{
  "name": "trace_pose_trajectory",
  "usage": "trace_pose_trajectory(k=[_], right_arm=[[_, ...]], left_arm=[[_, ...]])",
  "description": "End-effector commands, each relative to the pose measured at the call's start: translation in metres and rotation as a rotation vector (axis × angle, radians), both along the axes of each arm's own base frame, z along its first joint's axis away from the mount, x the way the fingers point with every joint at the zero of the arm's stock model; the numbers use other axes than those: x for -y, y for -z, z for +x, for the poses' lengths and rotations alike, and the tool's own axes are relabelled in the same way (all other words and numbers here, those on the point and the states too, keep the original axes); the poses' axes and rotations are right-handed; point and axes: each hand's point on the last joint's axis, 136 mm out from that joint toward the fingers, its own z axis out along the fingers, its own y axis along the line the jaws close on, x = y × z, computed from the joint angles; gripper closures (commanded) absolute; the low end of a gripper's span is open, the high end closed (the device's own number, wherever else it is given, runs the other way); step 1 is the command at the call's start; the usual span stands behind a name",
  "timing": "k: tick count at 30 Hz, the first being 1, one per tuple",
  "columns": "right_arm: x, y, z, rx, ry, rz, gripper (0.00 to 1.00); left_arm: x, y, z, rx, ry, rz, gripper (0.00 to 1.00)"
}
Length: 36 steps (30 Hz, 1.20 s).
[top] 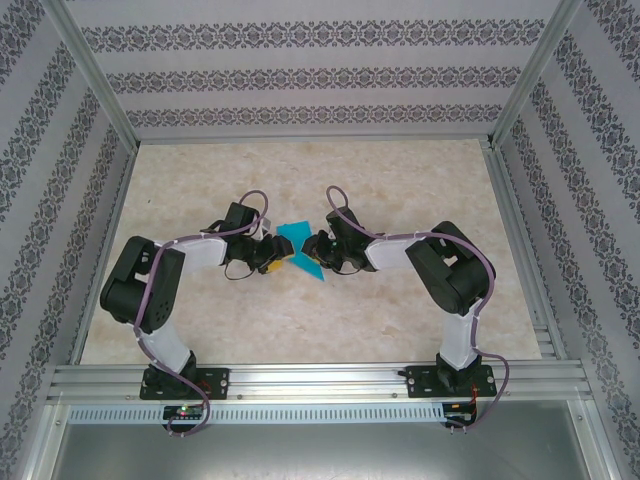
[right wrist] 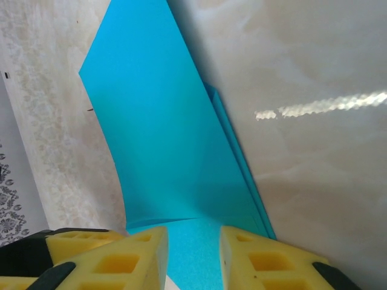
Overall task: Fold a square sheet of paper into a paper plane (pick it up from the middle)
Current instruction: Fold the wing for the fifth time at the center of the table.
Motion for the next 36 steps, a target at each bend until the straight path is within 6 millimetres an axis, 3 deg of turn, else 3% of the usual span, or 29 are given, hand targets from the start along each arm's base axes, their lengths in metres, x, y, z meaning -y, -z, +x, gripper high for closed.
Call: trace_pose_trajectory(k=[1, 9, 21, 25, 28, 32, 36], right_arm=[[0.026, 0.039, -0.018, -0.107, 0.025, -0.098, 0.71], [0.022, 0.036, -0.015, -0.092, 0.011, -0.065, 0.7], [0.017, 0.019, -0.011, -0.033, -0.025, -0.021, 0.67], [0.015, 0.011, -0.01, 0.019, -0.068, -0.027, 0.66], [0.015, -0.005, -0.006, 0.099, -0.11, -0.032, 0.63], [0.007, -0.037, -0.002, 0.224, -0.17, -0.018, 0.5], [0.009, -0.042, -0.004, 0.337, -0.237, -0.116, 0.43]], left_arm=[[0.012, -0.009, 0.013, 0.041, -0.001, -0.036, 0.48], [0.017, -0.005, 0.016, 0.036, 0.005, -0.041, 0.6], [0.023, -0.007, 0.027, 0.089, 0.002, -0.083, 0.67], [0.022, -0.005, 0.028, 0.093, -0.006, -0.075, 0.78], [0.022, -0.006, 0.028, 0.087, -0.012, -0.08, 0.88], [0.019, -0.006, 0.023, 0.057, -0.017, -0.048, 0.92], [0.017, -0.008, 0.018, 0.028, -0.024, -0.023, 0.94]])
